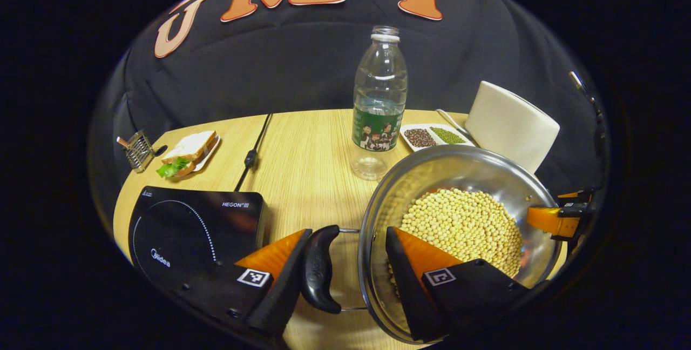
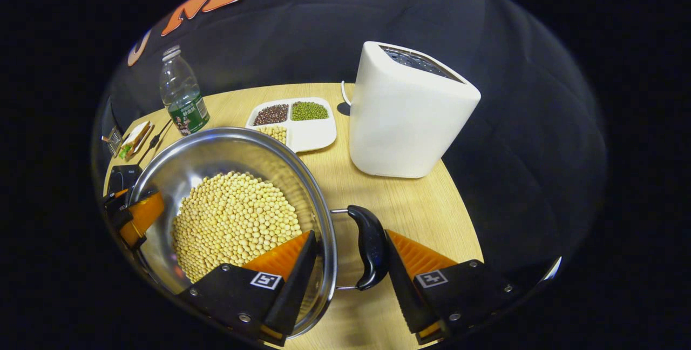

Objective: First push the handle of the pot to place it horizontally, then grasp the pot with both hands and set it on the induction cooktop.

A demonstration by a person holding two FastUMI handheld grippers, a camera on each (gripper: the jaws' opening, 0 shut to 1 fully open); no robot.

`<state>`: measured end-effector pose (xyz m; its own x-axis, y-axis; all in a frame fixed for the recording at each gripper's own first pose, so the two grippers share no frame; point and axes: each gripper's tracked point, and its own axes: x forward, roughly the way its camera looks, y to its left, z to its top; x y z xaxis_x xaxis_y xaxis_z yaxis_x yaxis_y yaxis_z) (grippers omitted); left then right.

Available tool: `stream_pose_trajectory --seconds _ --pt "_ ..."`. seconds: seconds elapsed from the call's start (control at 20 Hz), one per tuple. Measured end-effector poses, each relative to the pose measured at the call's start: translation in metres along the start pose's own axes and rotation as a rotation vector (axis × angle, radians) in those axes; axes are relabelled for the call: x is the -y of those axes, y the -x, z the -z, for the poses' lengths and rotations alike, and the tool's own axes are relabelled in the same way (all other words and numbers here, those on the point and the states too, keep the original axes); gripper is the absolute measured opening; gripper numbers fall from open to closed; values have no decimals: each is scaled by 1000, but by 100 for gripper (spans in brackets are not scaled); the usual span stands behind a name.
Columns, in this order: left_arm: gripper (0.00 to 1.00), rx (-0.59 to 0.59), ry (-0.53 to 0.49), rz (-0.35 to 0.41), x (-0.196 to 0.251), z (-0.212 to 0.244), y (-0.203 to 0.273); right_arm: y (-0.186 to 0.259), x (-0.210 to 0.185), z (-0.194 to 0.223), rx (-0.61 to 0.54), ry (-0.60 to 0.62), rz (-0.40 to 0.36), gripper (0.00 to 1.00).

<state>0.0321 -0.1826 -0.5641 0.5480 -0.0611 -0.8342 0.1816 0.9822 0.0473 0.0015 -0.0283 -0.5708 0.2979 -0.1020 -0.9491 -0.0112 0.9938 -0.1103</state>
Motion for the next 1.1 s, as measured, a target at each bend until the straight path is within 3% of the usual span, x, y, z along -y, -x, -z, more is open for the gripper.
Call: stream_pose_trajectory --seconds 0.35,0.65,0.95,1.0,1.1 --pt "89 10 -17 -20 1 -1 -14 0 2 -4 24 2 2 75" --pt "86 40 -42 -31 2 -4 -12 3 1 -1 34 -47 21 65" --pt "85 72 -42 -46 -10 -17 9 26 -8 -2 52 -105 8 62" --pt "85 78 -41 -49 -14 -21 15 31 -11 -4 55 -108 4 58" --pt "85 95 -32 -52 -23 -28 28 44 -17 -11 74 -98 4 62"
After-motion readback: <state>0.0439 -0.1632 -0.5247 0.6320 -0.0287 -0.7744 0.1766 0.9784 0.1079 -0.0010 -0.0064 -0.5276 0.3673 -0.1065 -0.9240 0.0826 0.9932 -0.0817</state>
